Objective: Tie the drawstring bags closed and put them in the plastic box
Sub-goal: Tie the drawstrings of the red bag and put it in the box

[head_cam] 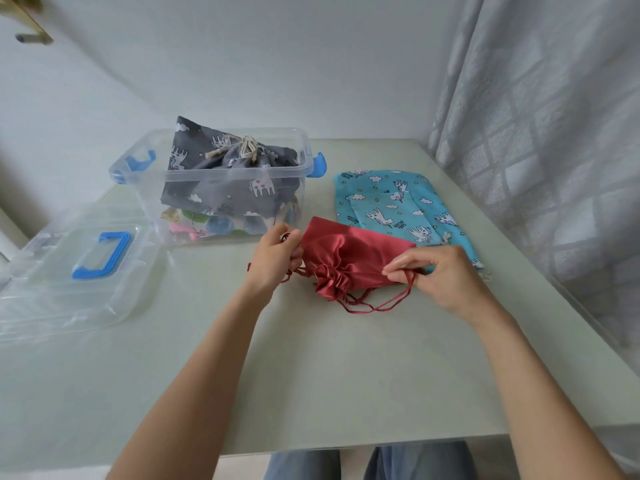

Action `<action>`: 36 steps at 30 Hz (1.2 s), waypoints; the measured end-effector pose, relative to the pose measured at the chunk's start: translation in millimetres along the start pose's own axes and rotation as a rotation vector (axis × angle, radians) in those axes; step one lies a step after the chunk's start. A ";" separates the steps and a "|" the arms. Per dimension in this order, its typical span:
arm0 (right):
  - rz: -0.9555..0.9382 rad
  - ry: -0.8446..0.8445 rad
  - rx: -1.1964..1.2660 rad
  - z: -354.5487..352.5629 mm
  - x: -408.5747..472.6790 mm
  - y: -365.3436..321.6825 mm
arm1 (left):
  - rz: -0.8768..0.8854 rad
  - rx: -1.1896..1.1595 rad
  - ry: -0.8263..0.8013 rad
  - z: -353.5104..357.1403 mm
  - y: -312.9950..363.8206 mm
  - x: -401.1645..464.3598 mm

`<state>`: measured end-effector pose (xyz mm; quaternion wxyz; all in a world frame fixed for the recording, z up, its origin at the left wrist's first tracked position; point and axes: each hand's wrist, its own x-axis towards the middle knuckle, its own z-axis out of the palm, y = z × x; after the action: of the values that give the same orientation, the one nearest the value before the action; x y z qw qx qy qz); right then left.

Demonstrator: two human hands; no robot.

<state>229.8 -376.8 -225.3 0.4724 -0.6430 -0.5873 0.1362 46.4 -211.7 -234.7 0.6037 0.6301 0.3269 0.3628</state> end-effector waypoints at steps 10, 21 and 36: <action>0.151 -0.128 0.276 -34.4 -12.0 -17.1 | 0.108 0.293 -0.091 -5.5 -10.7 -4.4; 0.369 -0.237 0.151 -45.5 -25.7 -34.5 | 0.141 0.249 -0.180 -5.0 -8.9 -13.8; 0.100 -0.067 -0.696 49.3 -24.4 -36.8 | 0.237 0.651 -0.092 -41.0 -2.7 -18.3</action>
<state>164.1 -381.3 -231.9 0.1981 -0.7887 -0.5814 -0.0280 2.0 -205.6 -238.2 0.3390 0.8389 0.3224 0.2782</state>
